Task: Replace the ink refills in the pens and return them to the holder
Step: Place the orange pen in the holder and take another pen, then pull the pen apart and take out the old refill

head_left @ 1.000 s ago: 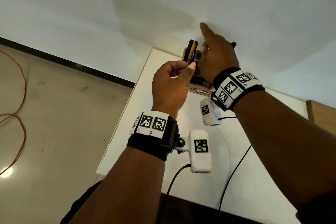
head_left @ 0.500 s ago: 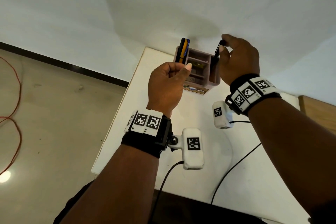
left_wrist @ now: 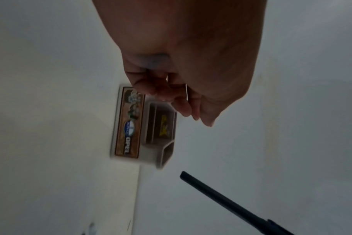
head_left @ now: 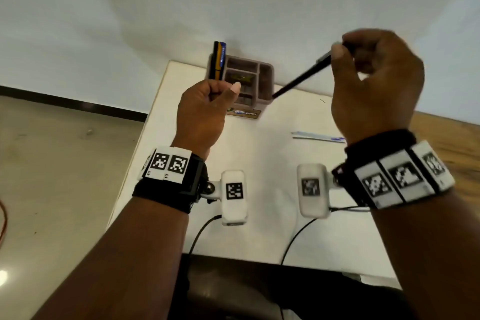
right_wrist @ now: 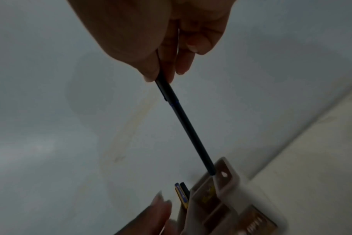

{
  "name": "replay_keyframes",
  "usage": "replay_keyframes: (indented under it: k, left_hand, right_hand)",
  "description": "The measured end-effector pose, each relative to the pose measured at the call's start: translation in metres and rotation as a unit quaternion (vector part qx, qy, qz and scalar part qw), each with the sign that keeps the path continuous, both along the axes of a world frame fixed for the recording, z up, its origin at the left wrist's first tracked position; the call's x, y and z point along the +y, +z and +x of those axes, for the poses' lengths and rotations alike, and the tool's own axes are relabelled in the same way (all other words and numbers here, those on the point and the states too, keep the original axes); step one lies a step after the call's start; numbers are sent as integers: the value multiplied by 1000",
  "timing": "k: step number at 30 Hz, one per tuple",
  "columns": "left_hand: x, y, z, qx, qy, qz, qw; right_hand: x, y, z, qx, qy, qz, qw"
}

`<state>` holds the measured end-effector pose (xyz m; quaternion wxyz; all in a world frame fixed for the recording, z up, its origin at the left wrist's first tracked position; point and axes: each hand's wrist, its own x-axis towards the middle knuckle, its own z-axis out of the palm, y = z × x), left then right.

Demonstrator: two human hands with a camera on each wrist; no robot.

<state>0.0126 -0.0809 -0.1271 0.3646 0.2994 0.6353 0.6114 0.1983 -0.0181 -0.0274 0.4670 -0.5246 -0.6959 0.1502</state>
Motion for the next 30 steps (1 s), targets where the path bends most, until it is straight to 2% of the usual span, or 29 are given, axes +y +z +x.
replay_keyframes:
  k: [4, 7, 9, 11, 13, 15, 17, 20, 21, 26, 30]
  left_hand:
    - [-5, -2, 38, 70, -89, -11, 994]
    - [-14, -11, 65, 148, -182, -15, 972]
    - [-19, -18, 78, 214, -240, -24, 947]
    - [-21, -26, 87, 274, -293, -45, 915]
    - [-22, -32, 90, 296, -326, -65, 896]
    - [-20, -38, 91, 310, -335, -80, 886]
    - [-17, -42, 89, 317, -336, -86, 883]
    - [-14, -43, 81, 309, -351, -90, 879]
    - [-13, -43, 79, 303, -358, -91, 879]
    - [-9, -37, 72, 237, -370, -104, 892]
    - [-9, -35, 73, 227, -387, -127, 885]
  right_hand:
    - [-53, -25, 46, 87, -50, -92, 991]
    - [-74, -59, 69, 168, -102, -174, 965]
    - [-80, -82, 78, 232, -120, -252, 932]
    - [-81, -101, 80, 294, -116, -354, 880]
    - [-77, -112, 79, 340, -102, -431, 830]
    - [-69, -118, 80, 362, -81, -457, 809]
    - [-61, -121, 83, 327, -61, -455, 826]
    - [-54, -124, 87, 192, -19, -422, 886]
    - [-52, -125, 88, 165, -4, -414, 895]
    - [-38, -120, 99, 159, 36, -426, 890]
    - [-39, -123, 96, 133, 49, -442, 886]
